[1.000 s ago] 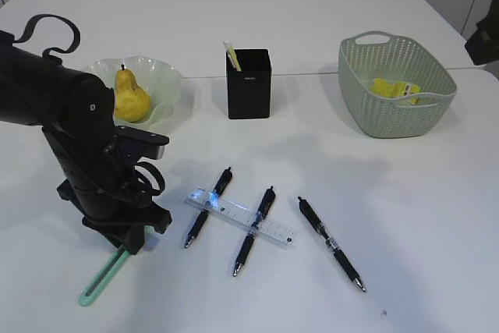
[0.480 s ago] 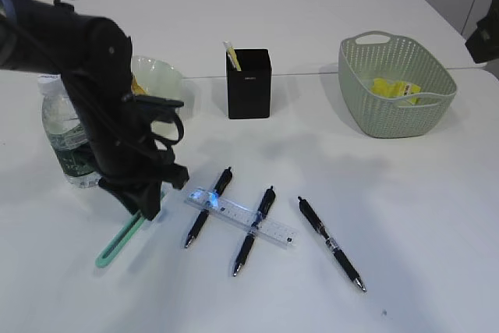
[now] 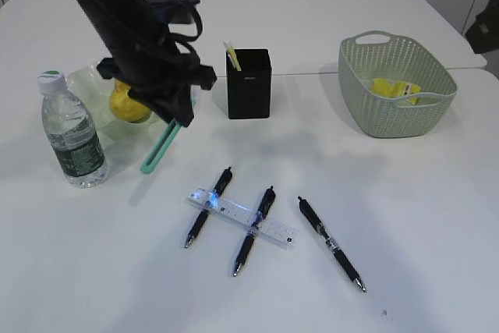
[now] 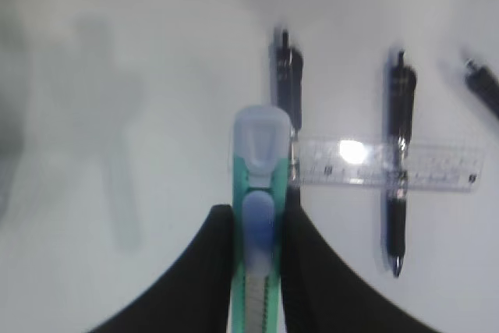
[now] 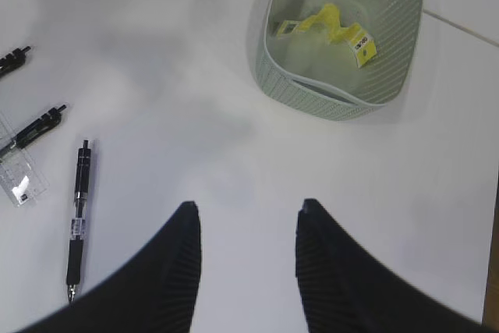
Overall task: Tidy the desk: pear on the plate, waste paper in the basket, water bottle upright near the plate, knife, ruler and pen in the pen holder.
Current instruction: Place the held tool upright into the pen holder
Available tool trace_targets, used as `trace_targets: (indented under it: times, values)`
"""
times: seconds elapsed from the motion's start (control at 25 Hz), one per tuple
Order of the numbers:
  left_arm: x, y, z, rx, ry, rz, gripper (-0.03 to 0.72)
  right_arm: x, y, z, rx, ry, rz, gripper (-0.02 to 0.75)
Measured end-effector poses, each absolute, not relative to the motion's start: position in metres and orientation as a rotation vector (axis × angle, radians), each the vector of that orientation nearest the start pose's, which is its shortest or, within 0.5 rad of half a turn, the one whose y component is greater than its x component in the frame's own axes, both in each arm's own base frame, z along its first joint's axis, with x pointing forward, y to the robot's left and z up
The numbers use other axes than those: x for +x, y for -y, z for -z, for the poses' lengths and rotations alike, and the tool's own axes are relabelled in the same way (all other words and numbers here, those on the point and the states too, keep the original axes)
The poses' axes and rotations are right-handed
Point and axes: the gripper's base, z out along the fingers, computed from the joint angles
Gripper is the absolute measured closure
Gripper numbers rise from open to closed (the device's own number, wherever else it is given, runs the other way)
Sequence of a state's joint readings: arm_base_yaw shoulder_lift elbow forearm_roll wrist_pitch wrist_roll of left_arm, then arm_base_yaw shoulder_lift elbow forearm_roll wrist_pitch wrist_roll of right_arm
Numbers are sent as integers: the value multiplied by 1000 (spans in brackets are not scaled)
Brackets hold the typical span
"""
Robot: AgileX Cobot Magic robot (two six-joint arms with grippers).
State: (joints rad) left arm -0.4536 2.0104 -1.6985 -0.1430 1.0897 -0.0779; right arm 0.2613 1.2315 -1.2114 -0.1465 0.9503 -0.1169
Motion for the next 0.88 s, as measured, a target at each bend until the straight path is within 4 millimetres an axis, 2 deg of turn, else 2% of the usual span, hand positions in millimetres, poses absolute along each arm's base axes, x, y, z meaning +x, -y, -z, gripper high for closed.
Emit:
trace_targets:
  times: [0.2,0.6,0.88]
  values:
    - [401,205,-266,435,-2633,325,585,245,-54,-373,-506,-2367,116,404]
    - [434,214,-288,371,-2174,355,585,248,-56,-376,-499,-2314,108,404]
    - [448,220,-282,335,-2039,384,585,252,-58,-381,-482,-2245,94,404]
